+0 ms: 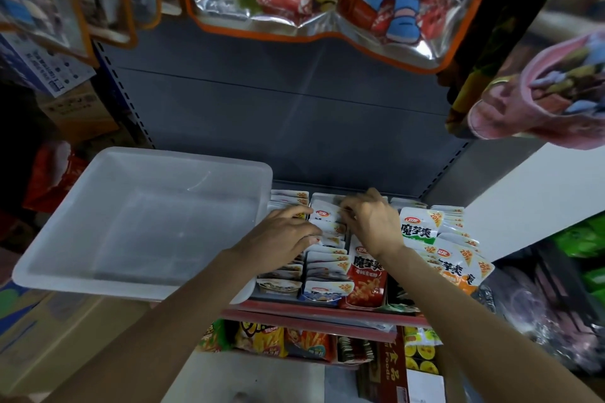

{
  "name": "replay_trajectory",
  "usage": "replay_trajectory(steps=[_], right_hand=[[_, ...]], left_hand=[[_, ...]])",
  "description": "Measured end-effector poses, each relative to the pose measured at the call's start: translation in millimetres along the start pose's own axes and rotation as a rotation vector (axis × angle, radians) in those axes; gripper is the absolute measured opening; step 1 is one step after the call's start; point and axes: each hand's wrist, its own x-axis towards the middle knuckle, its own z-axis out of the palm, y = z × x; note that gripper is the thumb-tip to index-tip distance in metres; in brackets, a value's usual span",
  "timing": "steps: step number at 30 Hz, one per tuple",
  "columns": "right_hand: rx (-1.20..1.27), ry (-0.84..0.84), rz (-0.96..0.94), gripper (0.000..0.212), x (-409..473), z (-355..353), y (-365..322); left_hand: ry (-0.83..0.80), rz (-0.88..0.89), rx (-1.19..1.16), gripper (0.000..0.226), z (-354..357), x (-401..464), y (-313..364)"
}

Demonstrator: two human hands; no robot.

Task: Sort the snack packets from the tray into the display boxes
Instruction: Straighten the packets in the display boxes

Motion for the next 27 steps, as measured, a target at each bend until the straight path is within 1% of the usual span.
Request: replay_trajectory(steps=[2,4,6,8,10,11,12,14,15,19,23,27], right_hand=[[-0.001,0.045,0.0,0.009,-3.5,1.9,-0.1],[-0.003,0.015,0.012,0.013,-3.3,1.6,-1.3],[-0.038,-0.019,0.013,0.022,1.2,3.1,-0.3],[-0.054,-0.025,-0.012,0.034,4.0,1.1,-1.5],[-0.044,0.008,-0.062,0.047,3.3,3.1,-1.1],[-0.036,0.021,-0.085,0.048,1.9,4.3,-0.9],[-0.021,0.006,-0.105,0.043,-0.1,5.0,-1.2],[-0.026,-0.057,-0.112,0.02,-3.3,5.2,-3.2],[-0.042,-0.095,-0.099,0.013,-4.3,5.7,-3.8],[-0.123,-0.157,-0.031,0.024,-3.3,9.4,-7.2],[-0.163,-0.162,0.005,0.022,-0.7,13.1,-9.9],[-0.16,-0.166,0.0,0.023,0.8,14.7,-9.9]], left_hand=[[0.03,0.022,0.034,0.036,0.6,-1.2,-1.0],[0.108,0.07,0.127,0.038,0.5,-1.8,0.1],[0.157,0.081,0.208,0.026,0.0,-1.4,2.1],[0.193,0.041,0.238,0.019,0.2,-1.7,3.4],[0.183,-0.015,0.244,0.028,1.4,-3.7,3.5],[0.155,-0.034,0.232,0.036,2.1,-4.7,3.8],[0.13,-0.051,0.201,0.043,2.7,-5.6,4.5],[0.093,-0.079,0.128,0.052,3.3,-6.8,6.2],[0.094,-0.083,0.107,0.054,3.0,-6.9,7.0],[0.078,-0.097,0.104,0.06,1.3,-5.7,7.5],[0.08,-0.101,0.134,0.056,3.2,-6.9,7.5],[0.114,-0.091,0.145,0.049,5.9,-6.6,5.5]])
